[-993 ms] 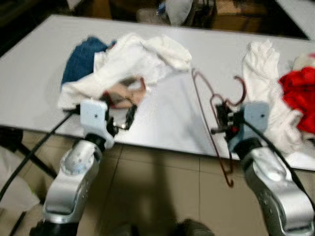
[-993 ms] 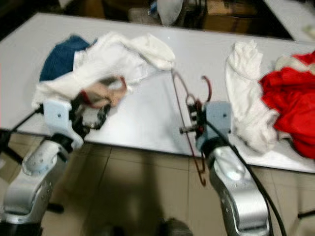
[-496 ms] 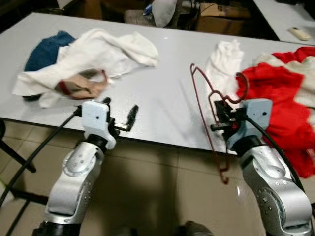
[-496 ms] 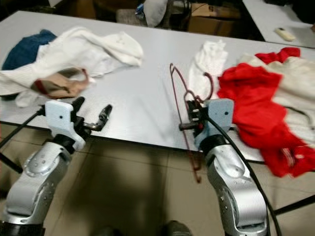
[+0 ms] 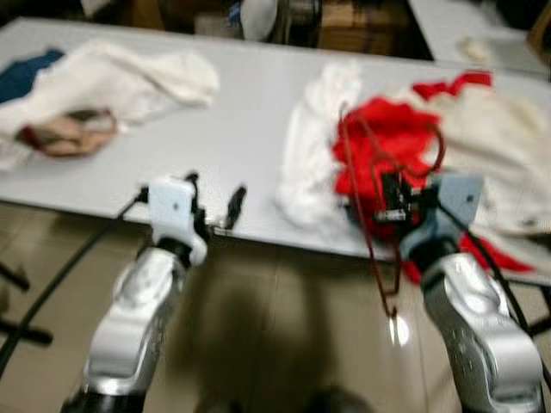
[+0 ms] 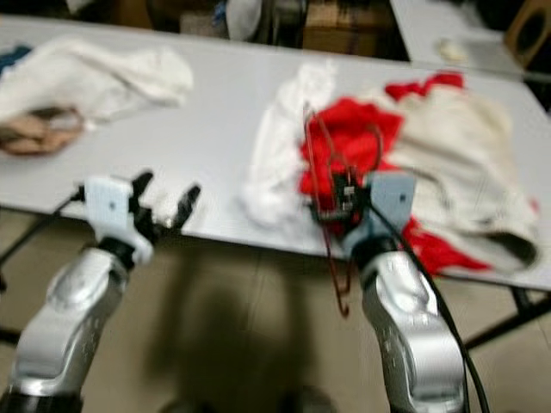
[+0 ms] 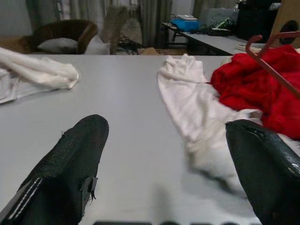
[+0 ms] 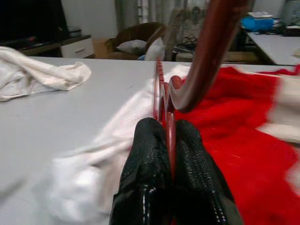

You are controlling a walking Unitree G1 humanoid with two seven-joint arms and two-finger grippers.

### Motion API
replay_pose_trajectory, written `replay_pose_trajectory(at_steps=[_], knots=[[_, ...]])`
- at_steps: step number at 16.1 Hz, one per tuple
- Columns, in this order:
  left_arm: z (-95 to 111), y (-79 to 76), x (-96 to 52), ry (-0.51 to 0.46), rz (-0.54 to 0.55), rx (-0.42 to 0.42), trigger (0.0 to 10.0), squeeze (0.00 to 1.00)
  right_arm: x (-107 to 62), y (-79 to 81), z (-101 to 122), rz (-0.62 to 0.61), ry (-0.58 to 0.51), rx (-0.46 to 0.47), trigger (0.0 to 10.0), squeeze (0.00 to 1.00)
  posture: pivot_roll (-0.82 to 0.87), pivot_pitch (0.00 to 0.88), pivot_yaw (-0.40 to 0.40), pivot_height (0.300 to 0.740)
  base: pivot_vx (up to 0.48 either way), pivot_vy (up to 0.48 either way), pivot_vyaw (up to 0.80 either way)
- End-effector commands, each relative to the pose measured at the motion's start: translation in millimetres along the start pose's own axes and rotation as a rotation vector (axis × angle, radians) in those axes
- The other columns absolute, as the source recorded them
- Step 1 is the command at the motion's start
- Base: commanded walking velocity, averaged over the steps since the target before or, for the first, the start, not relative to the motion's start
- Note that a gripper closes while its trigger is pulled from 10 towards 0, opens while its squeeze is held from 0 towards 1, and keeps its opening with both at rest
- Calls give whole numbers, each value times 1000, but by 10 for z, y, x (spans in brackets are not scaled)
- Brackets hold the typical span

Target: Hang hanger

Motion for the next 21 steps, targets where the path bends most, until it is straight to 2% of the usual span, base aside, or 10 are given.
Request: replay_pose_trajectory(at_steps=[1,3,5,7,9,10,13,17,20,21], knots=[[1,-45,16,12,-9,-9,10000,863,-28,-107,-6,-60,-2,1,10000,0,-116,118,26,740,0,0,-800],[-1,-52,23,12,-20,-3,10000,824,-29,-162,-31,-108,-14,35,10000,0,-115,115,28,740,0,0,-662],[-10,-41,23,16,-13,-2,10000,784,-34,-153,-100,-118,12,-5,10000,0,-113,111,27,740,0,0,0],[-39,-18,17,36,-1,1,10000,761,-47,-137,-218,-139,69,49,10000,0,-113,109,27,740,0,0,0],[-40,-23,17,36,-1,-1,10000,722,-50,-55,-197,-50,38,103,10000,0,-115,104,25,740,0,0,0],[-43,-24,14,37,1,-3,10000,714,-74,-47,-170,-49,-10,147,10000,0,-113,104,24,740,0,0,0],[-52,-24,11,40,0,-5,10000,702,-83,-99,-124,-90,-58,170,10000,0,-115,105,25,740,0,0,0],[-52,-28,14,40,-4,-7,10000,678,-84,-114,-142,-96,-58,182,10000,0,-115,112,27,740,0,0,0],[-84,-36,-5,46,-6,-3,10000,667,-64,-125,-203,-96,-19,138,10000,0,-114,116,27,740,0,0,0],[-92,-40,-11,50,-9,-4,10000,643,-56,-134,-238,-114,-11,26,10000,0,-113,117,27,740,0,0,0]])
Point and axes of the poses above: a point about 5 cm out from each wrist's last joint towards the gripper, its own x axis pointing out of the wrist towards the gripper, its own z axis along the axis of the wrist's last joint, y = z × x, the point moved 1 cm from there along x, pointing out of the wrist towards the gripper, and after that the axes turned 15 degrees about x, right-handed, at the moved point
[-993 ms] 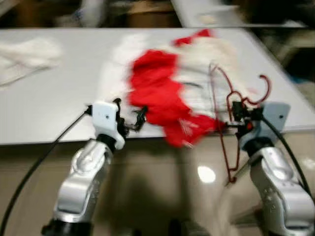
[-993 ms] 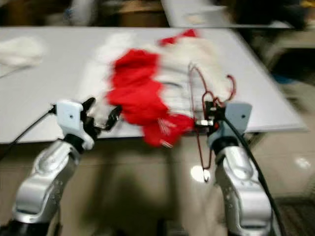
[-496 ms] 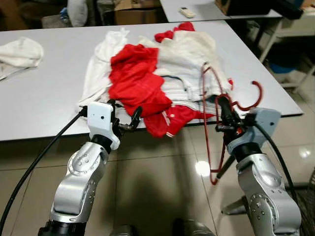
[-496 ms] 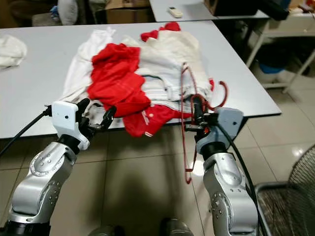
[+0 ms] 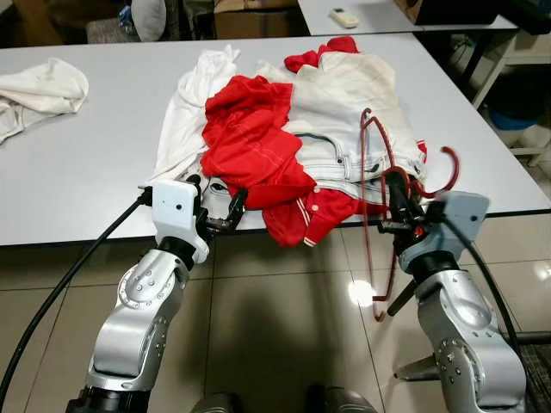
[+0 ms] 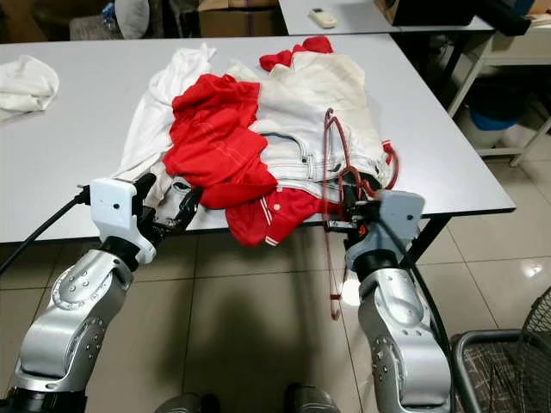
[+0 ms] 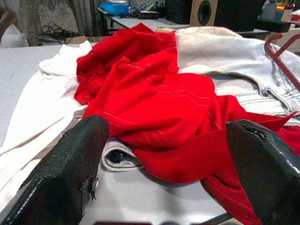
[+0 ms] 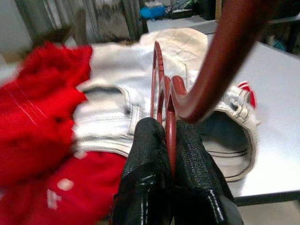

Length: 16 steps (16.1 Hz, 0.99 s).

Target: Hang hanger

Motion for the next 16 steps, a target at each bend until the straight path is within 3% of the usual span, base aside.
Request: replay_pose_trajectory(at_steps=[1,2,3,5,9,10,14,15,16], knots=[[-45,12,-26,18,-1,3,10000,584,-8,7,-80,-3,40,-26,10000,0,-113,117,27,740,0,0,0],[-57,31,-22,27,-1,25,10000,561,-19,-25,-81,-4,58,41,10000,0,-111,118,28,740,0,0,0],[-69,52,-16,32,5,31,10000,541,-20,-75,-66,-13,59,53,10000,0,-114,119,30,740,0,0,0],[-77,82,-11,32,8,36,10000,522,-32,-163,-48,-38,49,-1,10000,0,-115,120,32,740,0,127,0],[-83,133,-9,37,19,44,10000,518,-30,-249,63,-178,-99,34,10000,0,-113,123,35,740,0,305,-789],[-80,139,-6,36,21,46,10000,518,-22,-205,50,-133,-80,99,10000,0,-112,123,36,740,0,326,-800],[-74,150,-2,31,22,46,10000,518,-26,-221,61,-135,-99,104,10000,0,-111,125,36,740,0,327,-800],[-64,139,-6,18,14,55,10000,522,-24,-231,6,-155,-43,93,10000,0,-112,125,34,740,0,0,-800],[-61,120,-12,14,1,56,10000,518,-33,-199,-39,-100,17,164,10000,0,-112,126,33,740,0,0,-694]])
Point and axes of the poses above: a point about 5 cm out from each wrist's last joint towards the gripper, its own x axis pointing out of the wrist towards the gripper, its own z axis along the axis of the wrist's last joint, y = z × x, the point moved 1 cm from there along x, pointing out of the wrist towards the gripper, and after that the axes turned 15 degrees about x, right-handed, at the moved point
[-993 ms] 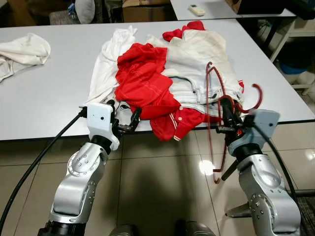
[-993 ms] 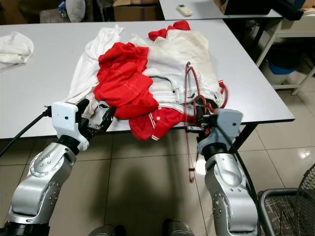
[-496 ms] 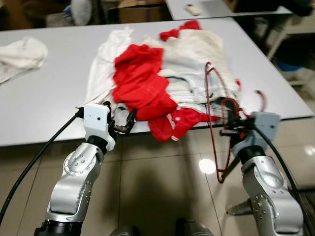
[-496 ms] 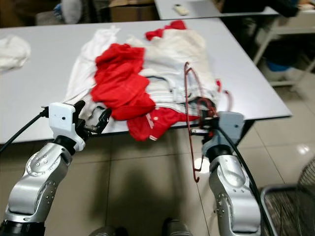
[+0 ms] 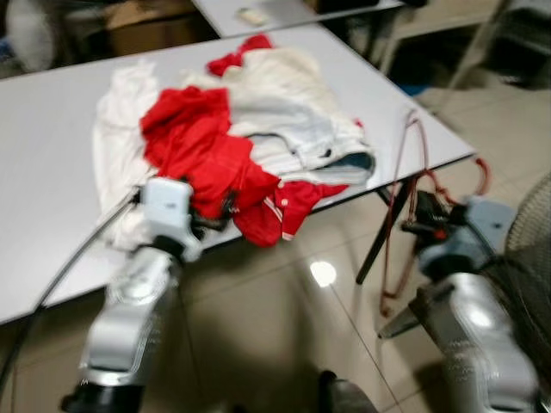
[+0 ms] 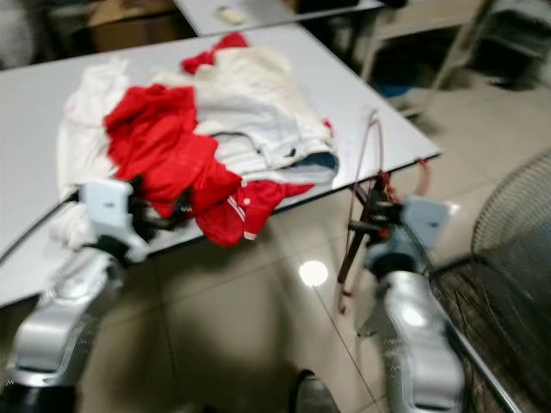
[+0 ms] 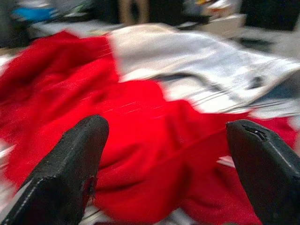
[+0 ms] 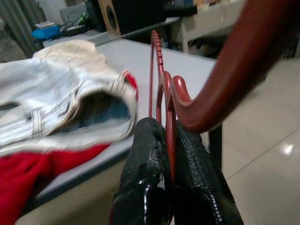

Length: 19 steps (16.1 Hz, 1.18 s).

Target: Hang hanger

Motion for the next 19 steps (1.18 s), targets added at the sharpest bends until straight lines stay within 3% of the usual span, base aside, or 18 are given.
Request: replay_pose_trajectory(at_steps=[1,2,6,10,12,13,14,15,16,17,18,19], knots=[[-6,52,-28,1,15,21,10000,510,-15,93,-21,55,24,14,10000,0,-112,126,33,740,0,0,0],[-8,42,-33,-3,20,4,10000,455,-22,112,-7,67,21,-41,10000,0,-115,128,33,740,0,0,0],[26,60,-14,-34,3,20,10000,459,-72,302,-63,220,123,-96,10000,0,-117,128,34,740,0,0,0],[16,54,-10,-30,-12,16,10000,455,-65,382,11,261,101,-165,10000,0,-119,125,34,740,66,0,0],[8,-6,-18,-38,-75,45,10000,302,-58,414,125,275,57,-243,10000,0,-120,125,33,740,0,0,0],[4,-9,-20,-36,-84,53,10000,278,-59,418,144,276,49,-256,10000,0,-120,125,33,740,0,0,0],[-8,-54,-36,-50,-163,103,10000,102,-62,418,198,270,23,-278,10000,0,-126,121,34,740,0,0,0],[-81,-88,-44,-28,-251,207,10000,0,-59,430,253,265,-10,-274,10000,0,-126,116,47,740,0,0,0],[-133,-48,-16,-12,-262,297,10000,0,-55,458,266,279,-20,-284,10000,0,-130,107,59,740,0,0,0],[-138,-6,4,-9,-279,325,7725,0,-57,485,268,303,-20,-294,10000,0,-130,102,62,740,0,0,0],[-131,5,6,-10,-298,338,4824,0,-61,494,268,312,-18,-297,10000,0,-130,101,63,740,0,0,0],[-132,20,6,-7,-344,375,3647,0,-67,499,256,325,-12,-311,10000,0,-126,93,66,740,0,0,0]])
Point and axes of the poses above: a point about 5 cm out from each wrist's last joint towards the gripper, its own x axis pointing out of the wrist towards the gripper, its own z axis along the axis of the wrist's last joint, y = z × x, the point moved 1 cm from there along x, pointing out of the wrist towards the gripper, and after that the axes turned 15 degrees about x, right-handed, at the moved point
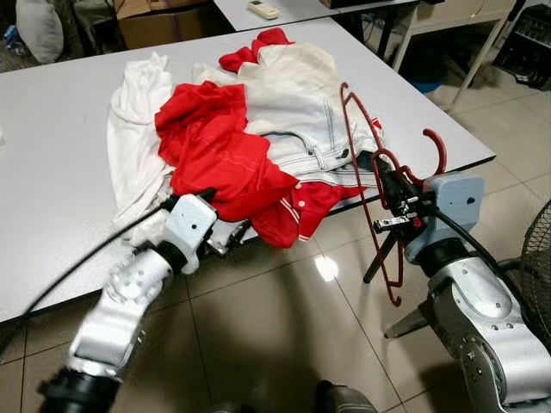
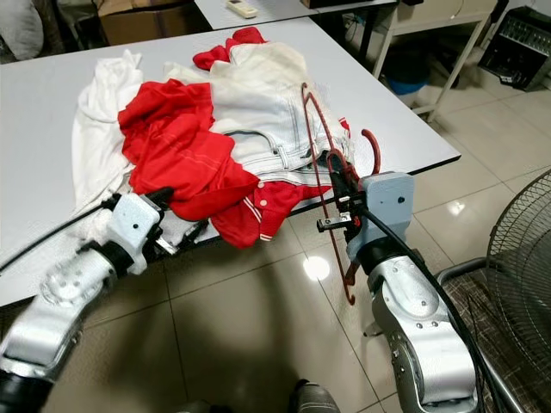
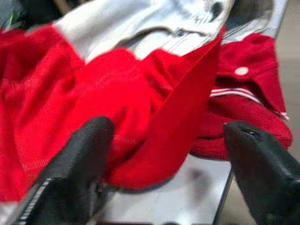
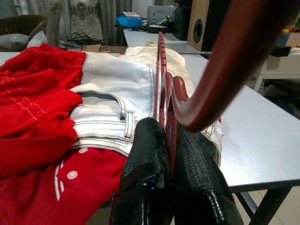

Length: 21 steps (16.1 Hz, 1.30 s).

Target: Hang hanger

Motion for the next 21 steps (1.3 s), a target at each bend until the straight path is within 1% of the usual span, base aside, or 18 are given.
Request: replay_pose_trajectory(at_steps=[1,2,3,4,5,7,8,9,10,11,12,19,20,21], knots=[[-17,-37,28,1,-59,44,4549,0,-14,28,30,19,-17,-27,10000,0,-125,86,65,740,0,0,0],[-56,-39,75,12,-68,74,5059,0,-12,17,9,13,-11,-25,10000,0,-126,81,65,740,0,0,0],[-56,-39,75,12,-68,74,5059,0,-12,17,9,13,-11,-25,10000,0,-126,81,65,740,0,0,0],[-83,-16,145,20,-46,100,5961,0,-7,17,-10,13,-5,-27,10000,0,-129,74,65,740,0,0,0],[-110,-23,265,26,-39,128,7137,0,-3,33,-50,22,9,-30,10000,0,-130,66,68,740,0,0,0],[-145,-44,295,36,-54,149,7294,0,2,39,-60,24,11,-28,10000,0,-129,63,69,740,0,0,0],[-199,-72,317,57,-75,174,7373,0,6,45,-77,24,15,-25,10000,0,-128,60,71,740,0,0,0],[-236,-84,337,67,-84,180,4588,0,10,51,-86,25,16,-24,10000,0,-128,58,73,740,0,0,0],[-244,-87,346,66,-87,178,4588,0,13,54,-88,26,16,-23,10000,0,-128,57,74,740,0,0,0],[-257,-98,375,61,-95,175,3098,0,16,57,-96,25,18,-24,10000,0,-128,58,75,740,0,0,0],[-268,-106,399,60,-96,177,0,0,12,54,-103,24,19,-23,10000,0,-129,57,77,740,0,0,0],[-266,-50,454,46,-73,142,0,0,17,39,-118,15,21,-27,10000,0,-129,55,79,740,0,0,0],[-254,-38,458,37,-70,126,0,0,18,36,-121,14,22,-28,10000,0,-129,55,78,740,0,0,0],[-224,-19,461,17,-78,91,0,0,17,35,-130,16,28,-33,10000,0,-129,56,78,740,0,0,0]])
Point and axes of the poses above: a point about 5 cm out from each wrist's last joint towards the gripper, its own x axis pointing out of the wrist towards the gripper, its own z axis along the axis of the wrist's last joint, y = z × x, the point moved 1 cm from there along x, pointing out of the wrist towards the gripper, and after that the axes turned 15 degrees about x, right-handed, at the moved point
